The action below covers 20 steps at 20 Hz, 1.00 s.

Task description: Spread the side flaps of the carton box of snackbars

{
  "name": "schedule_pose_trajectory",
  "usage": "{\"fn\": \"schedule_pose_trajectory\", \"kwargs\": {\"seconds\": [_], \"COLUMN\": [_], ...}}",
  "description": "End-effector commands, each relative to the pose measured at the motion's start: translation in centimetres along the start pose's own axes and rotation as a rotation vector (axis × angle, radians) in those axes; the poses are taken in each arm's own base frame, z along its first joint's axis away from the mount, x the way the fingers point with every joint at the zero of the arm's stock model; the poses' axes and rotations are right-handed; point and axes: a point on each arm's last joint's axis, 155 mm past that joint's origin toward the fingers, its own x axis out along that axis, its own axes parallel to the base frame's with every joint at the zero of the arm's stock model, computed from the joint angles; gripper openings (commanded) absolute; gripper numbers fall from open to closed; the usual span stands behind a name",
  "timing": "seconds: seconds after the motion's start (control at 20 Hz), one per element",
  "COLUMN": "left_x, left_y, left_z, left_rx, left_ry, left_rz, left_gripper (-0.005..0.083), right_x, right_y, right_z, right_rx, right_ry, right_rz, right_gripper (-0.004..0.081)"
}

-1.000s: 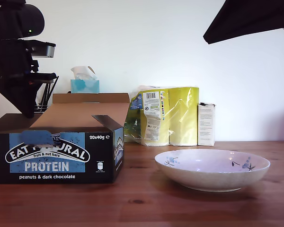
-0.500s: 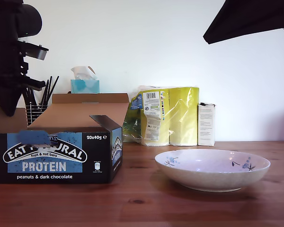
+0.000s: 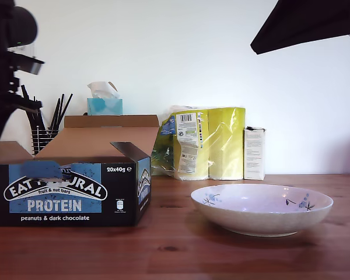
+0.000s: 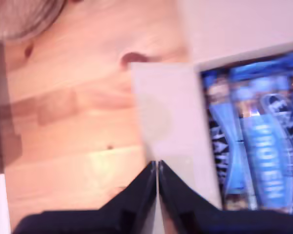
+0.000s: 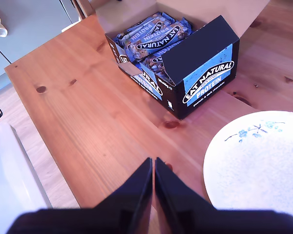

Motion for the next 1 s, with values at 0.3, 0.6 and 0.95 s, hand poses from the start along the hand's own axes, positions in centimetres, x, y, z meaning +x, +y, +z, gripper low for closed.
{"fn": "schedule_pose_trajectory", "kwargs": {"seconds": [0.3, 0.6, 0.95], "left_x": [1.6, 4.5, 5.2], "left_y": [-1.3, -2.3, -2.3], "left_z": [-0.7, -2.2, -2.4], "left_rx": [-0.015, -0.001, -0.004], "left_ry": [0.034, 0.113, 0.123], "left_rz": [-0.091, -0.106, -0.109], "left_gripper": [-0.0019, -0.0019, -0.0019], "right_x": [0.0, 0.0, 0.0], "right_y": [0.1, 0.1, 0.1], "right_z": [0.4, 0.4, 0.4], "right_rx": [-0.031, -0.031, -0.031], "right_ry": [-0.009, -0.009, -0.009], "right_rz": [0.003, 0.002, 0.002], "right_gripper": [-0.0013, -0.0013, -0.0013]}}
